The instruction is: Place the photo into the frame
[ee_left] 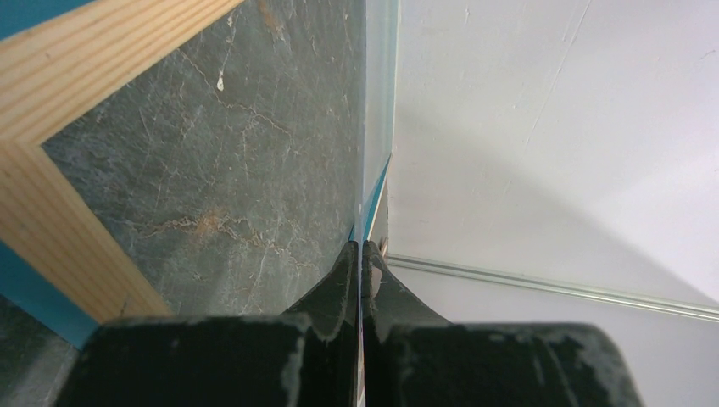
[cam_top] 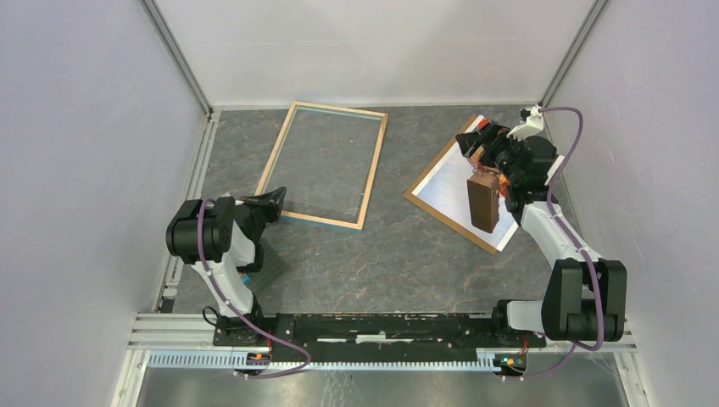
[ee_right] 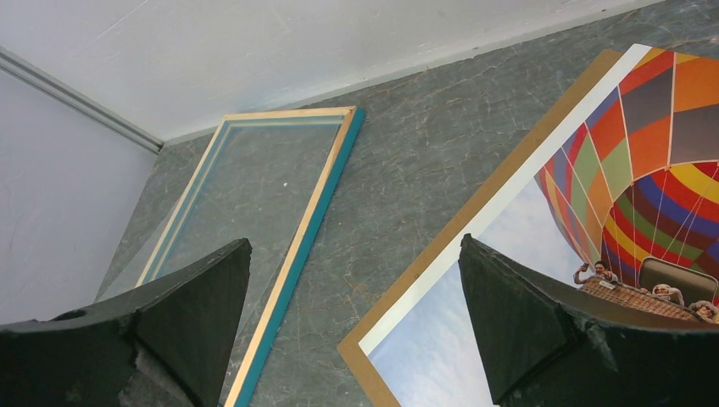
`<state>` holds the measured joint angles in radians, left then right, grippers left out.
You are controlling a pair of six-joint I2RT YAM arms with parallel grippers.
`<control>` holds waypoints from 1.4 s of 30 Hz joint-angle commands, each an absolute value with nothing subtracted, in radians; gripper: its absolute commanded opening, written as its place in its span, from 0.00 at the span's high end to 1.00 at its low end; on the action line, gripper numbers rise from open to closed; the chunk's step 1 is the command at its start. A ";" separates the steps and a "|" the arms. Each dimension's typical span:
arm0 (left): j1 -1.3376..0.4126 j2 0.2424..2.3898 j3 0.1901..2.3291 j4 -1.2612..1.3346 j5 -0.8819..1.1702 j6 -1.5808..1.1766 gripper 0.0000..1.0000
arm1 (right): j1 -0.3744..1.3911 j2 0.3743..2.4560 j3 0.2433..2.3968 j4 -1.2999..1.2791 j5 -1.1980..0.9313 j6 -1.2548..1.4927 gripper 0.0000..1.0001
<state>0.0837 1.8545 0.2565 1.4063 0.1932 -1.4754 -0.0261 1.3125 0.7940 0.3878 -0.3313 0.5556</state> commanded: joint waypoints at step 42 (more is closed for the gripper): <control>0.016 1.949 0.232 1.556 0.155 -1.618 0.98 | -0.017 1.321 0.790 0.432 -0.338 0.551 0.02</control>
<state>0.0353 1.9499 0.2325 1.4834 0.1638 -1.5654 -0.0216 1.3209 0.7940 0.3878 -0.3325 0.5556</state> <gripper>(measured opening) 0.032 0.982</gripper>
